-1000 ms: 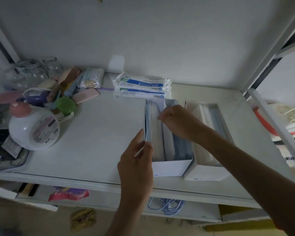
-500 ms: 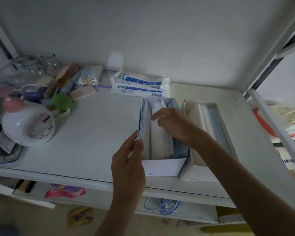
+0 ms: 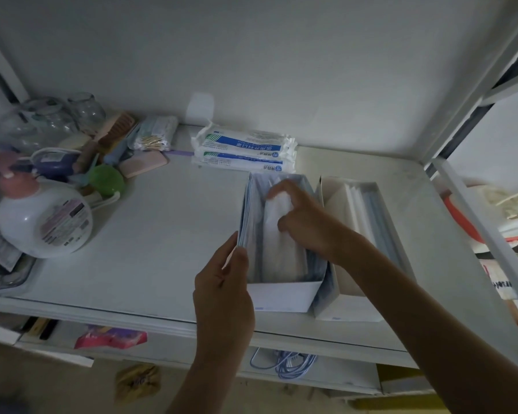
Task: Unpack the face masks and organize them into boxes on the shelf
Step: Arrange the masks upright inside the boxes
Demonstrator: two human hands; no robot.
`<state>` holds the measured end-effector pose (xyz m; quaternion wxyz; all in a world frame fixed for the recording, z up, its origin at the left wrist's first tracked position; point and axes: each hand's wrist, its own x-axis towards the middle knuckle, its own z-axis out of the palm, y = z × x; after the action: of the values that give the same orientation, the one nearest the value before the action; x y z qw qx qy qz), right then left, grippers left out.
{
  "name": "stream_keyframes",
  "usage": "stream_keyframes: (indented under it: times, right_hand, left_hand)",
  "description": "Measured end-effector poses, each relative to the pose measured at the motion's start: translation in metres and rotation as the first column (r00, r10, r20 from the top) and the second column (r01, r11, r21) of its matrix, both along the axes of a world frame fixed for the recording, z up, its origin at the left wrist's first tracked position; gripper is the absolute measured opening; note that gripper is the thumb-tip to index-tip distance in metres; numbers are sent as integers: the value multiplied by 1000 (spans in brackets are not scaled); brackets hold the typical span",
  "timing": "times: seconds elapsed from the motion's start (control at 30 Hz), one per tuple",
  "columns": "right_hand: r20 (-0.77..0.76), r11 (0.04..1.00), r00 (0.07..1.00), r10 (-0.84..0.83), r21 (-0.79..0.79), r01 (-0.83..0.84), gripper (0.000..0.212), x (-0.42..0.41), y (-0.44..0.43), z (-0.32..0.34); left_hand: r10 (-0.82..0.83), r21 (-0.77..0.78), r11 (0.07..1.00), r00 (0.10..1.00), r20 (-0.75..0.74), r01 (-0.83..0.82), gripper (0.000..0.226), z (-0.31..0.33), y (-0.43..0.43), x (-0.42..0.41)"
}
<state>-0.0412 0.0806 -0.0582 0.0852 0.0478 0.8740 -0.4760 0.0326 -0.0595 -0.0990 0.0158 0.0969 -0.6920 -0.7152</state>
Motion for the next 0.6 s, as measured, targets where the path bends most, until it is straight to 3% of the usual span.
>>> stream_keyframes:
  times: [0.13, 0.3, 0.43, 0.6]
  right_hand:
    - [6, 986, 1000, -22, 164, 21, 25, -3, -8, -4]
    - [1, 977, 1000, 3, 213, -3, 42, -3, -15, -4]
    - [46, 988, 999, 24, 153, -30, 28, -1, -9, 3]
    - [105, 976, 994, -8, 216, -15, 17, -1, -7, 7]
  left_hand:
    - [12, 29, 1000, 1000, 23, -13, 25, 4, 1, 0]
    - [40, 55, 998, 998, 45, -43, 24, 9, 1, 2]
    - [23, 73, 997, 998, 52, -27, 28, 11, 0, 3]
    - [20, 42, 999, 999, 26, -21, 31, 12, 2, 4]
